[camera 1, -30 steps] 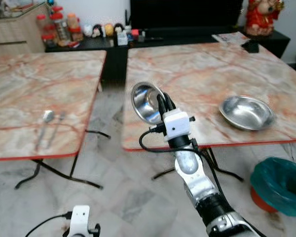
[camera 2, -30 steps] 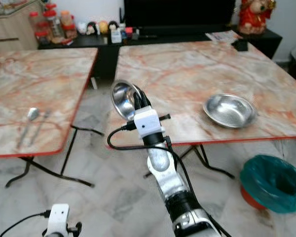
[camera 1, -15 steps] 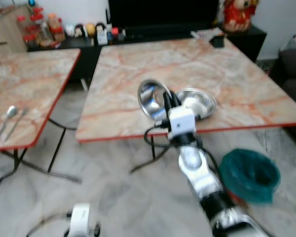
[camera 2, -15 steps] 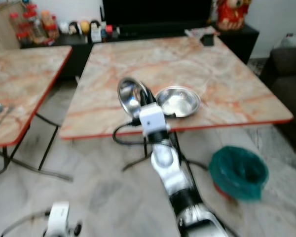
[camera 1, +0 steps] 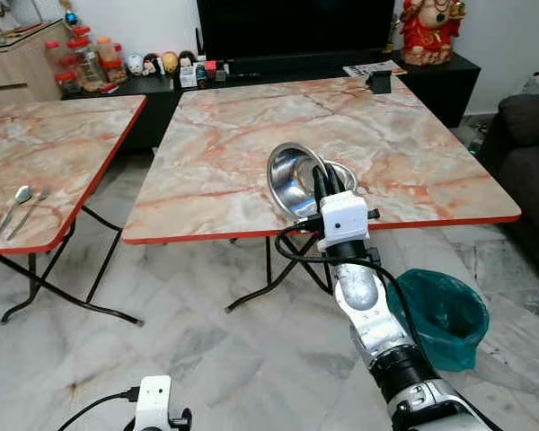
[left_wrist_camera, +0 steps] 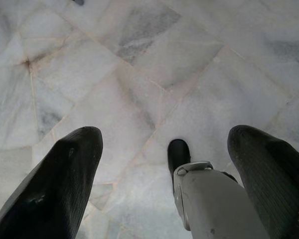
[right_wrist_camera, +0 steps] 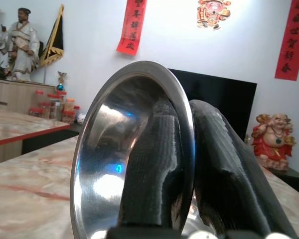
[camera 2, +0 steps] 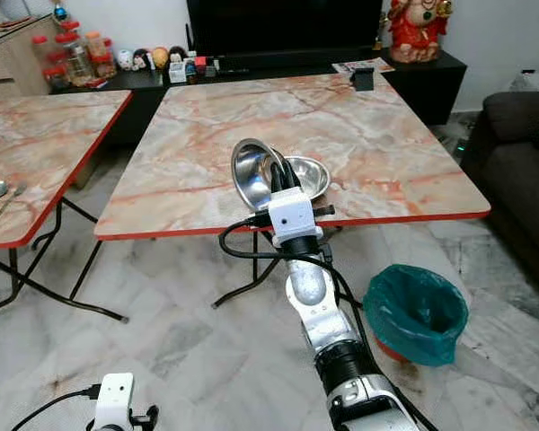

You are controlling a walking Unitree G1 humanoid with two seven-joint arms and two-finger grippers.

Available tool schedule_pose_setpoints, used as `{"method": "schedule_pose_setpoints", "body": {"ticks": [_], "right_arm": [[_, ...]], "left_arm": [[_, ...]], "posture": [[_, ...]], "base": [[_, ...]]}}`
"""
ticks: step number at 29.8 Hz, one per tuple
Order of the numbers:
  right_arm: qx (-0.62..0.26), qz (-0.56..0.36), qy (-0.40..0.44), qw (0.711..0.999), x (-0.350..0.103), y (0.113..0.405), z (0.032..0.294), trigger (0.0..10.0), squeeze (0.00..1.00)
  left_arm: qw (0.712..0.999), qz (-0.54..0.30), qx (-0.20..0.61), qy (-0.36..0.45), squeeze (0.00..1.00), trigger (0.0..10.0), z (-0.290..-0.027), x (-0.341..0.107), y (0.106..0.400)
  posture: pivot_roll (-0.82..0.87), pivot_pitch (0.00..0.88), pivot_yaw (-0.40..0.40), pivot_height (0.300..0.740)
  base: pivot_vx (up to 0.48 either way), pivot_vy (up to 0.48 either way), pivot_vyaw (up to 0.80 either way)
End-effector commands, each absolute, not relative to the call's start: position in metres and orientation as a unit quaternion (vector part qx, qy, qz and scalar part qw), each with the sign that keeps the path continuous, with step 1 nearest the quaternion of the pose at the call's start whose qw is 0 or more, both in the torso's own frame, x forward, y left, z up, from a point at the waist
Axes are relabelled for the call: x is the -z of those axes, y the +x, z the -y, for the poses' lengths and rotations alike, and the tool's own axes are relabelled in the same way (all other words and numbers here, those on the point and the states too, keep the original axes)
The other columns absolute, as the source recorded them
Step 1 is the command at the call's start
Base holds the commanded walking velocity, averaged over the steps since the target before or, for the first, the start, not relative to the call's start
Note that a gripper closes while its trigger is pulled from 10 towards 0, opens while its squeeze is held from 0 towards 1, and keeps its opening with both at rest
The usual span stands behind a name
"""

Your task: Setting the table

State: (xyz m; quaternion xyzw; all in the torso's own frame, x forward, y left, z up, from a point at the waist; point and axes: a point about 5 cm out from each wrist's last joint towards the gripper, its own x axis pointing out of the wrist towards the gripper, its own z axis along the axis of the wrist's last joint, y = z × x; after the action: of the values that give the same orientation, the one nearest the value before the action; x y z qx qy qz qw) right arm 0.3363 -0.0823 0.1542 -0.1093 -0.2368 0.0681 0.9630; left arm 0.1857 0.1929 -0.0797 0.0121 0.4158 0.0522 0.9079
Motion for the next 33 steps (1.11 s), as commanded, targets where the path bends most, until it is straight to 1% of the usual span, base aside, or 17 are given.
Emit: {"method": "schedule_pose_setpoints", "body": {"ticks": [1,9,12,14,33], "right_arm": [[-0.075,0.236,-0.103,0.963,-0.158,0.339,0.077,10.0,0.00],[-0.077,0.234,-0.106,0.963,-0.158,0.339,0.076,10.0,0.00],[-0.083,0.232,-0.105,0.964,-0.156,0.338,0.074,10.0,0.00],[-0.090,0.242,-0.110,0.960,-0.157,0.336,0.071,10.0,0.00],[-0.114,0.244,-0.115,0.956,-0.156,0.332,0.063,10.0,0.00]], "left_arm": [[0.908,-0.413,-0.064,0.016,0.00,10.0,-0.200,0.078,0.186],[0.908,-0.413,-0.063,0.016,0.00,10.0,-0.199,0.078,0.187],[0.908,-0.413,-0.063,0.016,0.00,10.0,-0.199,0.078,0.187],[0.908,-0.413,-0.063,0.017,0.00,10.0,-0.199,0.078,0.186],[0.907,-0.415,-0.064,0.018,0.00,10.0,-0.201,0.079,0.185]], "posture": [[-0.01,0.000,0.060,0.736],[-0.01,0.000,0.060,0.736],[-0.01,0.000,0.062,0.736],[-0.01,0.000,0.064,0.736],[-0.01,0.003,0.065,0.736]], "base": [[0.337,0.000,0.00],[0.344,0.000,0.00],[0.360,0.000,-0.70],[0.360,0.000,0.00],[0.358,0.000,0.00]]}}
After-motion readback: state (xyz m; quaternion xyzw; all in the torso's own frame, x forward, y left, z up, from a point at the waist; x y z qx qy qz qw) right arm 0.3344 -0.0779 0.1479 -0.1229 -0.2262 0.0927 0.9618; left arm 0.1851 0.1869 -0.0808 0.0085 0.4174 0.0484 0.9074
